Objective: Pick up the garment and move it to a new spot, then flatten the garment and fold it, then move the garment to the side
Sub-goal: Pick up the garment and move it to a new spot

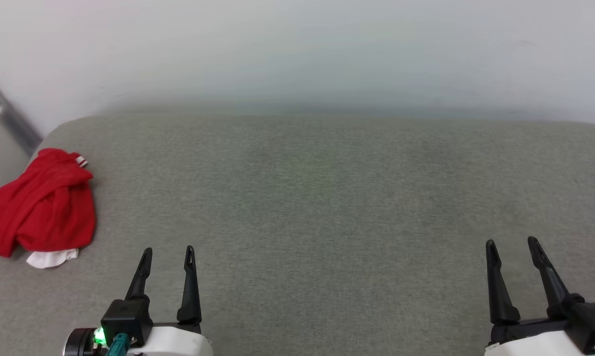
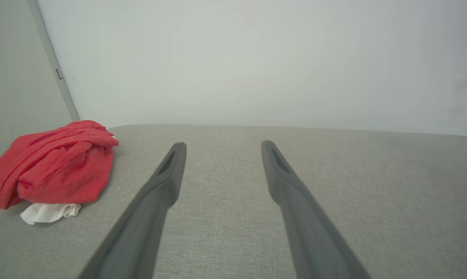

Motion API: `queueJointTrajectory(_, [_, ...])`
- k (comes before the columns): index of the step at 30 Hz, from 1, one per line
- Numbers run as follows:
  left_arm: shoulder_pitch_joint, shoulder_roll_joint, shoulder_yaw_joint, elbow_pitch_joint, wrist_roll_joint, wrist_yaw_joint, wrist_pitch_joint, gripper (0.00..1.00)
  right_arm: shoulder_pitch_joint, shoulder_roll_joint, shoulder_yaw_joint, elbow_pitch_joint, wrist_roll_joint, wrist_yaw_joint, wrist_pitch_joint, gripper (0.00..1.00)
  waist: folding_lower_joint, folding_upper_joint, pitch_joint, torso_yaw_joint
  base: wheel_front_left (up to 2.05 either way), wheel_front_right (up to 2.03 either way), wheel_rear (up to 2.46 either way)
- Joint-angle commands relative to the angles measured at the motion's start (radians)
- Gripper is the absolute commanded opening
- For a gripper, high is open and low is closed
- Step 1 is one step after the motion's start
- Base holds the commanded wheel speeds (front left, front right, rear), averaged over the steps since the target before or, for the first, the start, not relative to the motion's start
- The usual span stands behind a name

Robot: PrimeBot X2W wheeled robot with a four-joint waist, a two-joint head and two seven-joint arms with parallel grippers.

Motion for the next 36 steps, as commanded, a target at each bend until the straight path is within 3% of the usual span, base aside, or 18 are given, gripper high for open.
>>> queueJointTrajectory(1, [-0.006,-0.001,0.004,0.000,-0.002,0.004,-0.003,1.00,0.009,0.000,0.001,-0.004,-0.004,0.000,-0.002,1.00,0.0000,0.0000,0.000,0.022,0.00,0.00,0.00])
queueJointTrajectory(26, [0.024,-0.001,0.043,-0.008,-0.027,0.066,-0.003,1.00,0.024,0.000,0.007,-0.024,-0.055,0.000,-0.002,1.00,0.0000,0.0000,-0.001,0.389,0.00,0.00,0.00])
queueJointTrajectory(36, [0.037,-0.001,0.063,-0.017,-0.043,0.086,-0.003,1.00,0.002,0.000,0.028,-0.022,-0.071,0.000,-0.002,1.00,0.0000,0.0000,0.010,0.421,0.00,0.00,0.00])
